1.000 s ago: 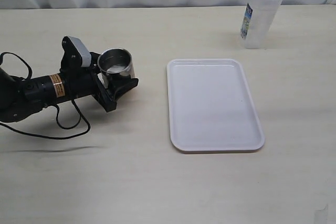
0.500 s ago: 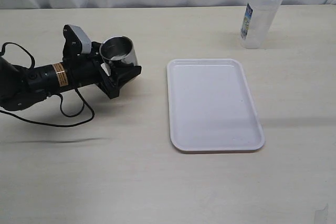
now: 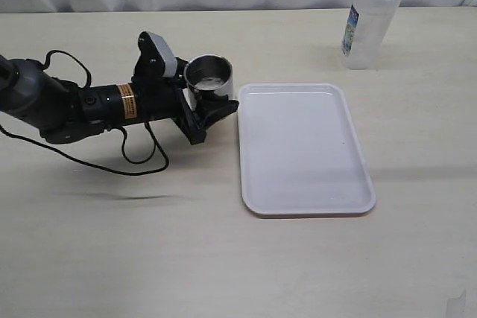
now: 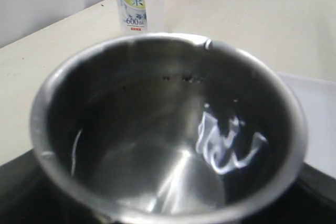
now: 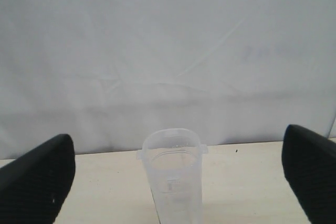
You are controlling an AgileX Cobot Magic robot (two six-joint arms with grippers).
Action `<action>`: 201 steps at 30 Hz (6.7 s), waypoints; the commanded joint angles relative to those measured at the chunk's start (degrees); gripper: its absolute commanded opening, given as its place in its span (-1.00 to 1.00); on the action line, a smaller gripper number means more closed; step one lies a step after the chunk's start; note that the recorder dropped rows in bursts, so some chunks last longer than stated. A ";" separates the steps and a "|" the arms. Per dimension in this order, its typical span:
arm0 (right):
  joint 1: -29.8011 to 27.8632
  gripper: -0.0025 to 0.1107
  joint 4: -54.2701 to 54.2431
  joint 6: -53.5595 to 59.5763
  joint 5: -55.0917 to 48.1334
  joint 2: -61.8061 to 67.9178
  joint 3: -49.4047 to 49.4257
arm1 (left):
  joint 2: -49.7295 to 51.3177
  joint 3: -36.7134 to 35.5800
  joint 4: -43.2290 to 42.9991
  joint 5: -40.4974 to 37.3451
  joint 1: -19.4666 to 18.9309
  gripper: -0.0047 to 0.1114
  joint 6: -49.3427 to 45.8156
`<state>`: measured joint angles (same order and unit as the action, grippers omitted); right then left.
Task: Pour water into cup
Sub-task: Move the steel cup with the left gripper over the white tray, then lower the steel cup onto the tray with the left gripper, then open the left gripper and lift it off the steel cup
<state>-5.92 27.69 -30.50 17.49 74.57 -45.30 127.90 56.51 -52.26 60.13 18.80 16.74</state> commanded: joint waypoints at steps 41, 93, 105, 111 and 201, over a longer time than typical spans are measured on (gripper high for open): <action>0.03 0.98 0.46 -0.27 0.51 0.02 0.32 | -0.31 10.52 3.47 -9.24 16.60 -0.92 4.64; 0.03 0.98 0.46 -0.27 0.29 0.02 0.32 | 8.47 13.61 3.50 -7.64 16.60 0.11 5.60; 0.03 0.98 0.46 -0.27 0.29 0.02 0.32 | 8.47 13.61 3.50 -7.96 16.60 0.15 5.60; 0.03 0.98 0.46 -0.27 0.29 0.02 0.32 | 8.47 13.61 3.61 -9.66 16.50 0.42 5.60; 0.03 0.98 0.46 -0.27 0.16 0.02 0.32 | 6.95 13.61 6.88 9.83 12.53 0.80 4.48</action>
<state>-5.92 27.69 -30.65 17.73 74.57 -45.30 135.39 69.76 -45.95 69.15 31.44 20.93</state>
